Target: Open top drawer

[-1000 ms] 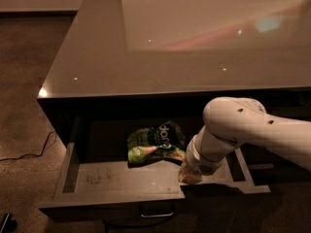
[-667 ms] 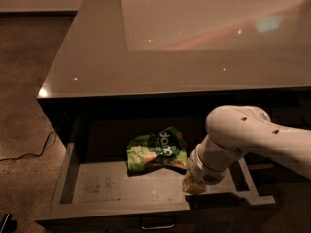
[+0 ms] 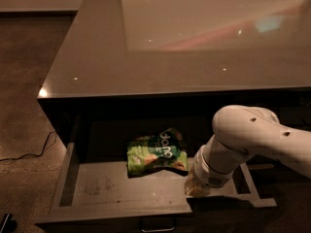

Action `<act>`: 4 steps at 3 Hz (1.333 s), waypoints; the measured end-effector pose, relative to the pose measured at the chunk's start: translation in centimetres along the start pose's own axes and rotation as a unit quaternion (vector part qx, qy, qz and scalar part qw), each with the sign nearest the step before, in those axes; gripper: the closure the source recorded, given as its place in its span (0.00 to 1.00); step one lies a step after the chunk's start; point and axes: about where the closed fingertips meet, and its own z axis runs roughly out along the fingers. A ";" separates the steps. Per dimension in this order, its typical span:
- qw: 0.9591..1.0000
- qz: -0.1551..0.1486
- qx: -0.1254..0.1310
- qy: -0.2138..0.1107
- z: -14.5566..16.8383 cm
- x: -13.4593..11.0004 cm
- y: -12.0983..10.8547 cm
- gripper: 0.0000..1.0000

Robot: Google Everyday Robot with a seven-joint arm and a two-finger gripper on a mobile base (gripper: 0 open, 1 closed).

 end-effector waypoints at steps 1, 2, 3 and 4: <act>1.000 -0.001 -0.002 0.001 0.0 0.2 0.1 1.00; 1.000 0.000 -0.007 0.003 0.1 0.5 0.3 1.00; 1.000 0.005 -0.014 0.007 0.4 1.2 0.7 1.00; 1.000 0.010 -0.020 0.012 0.6 1.7 1.1 1.00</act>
Offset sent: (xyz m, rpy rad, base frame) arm -0.0101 -0.0097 -0.0084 -0.0073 0.0431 0.0080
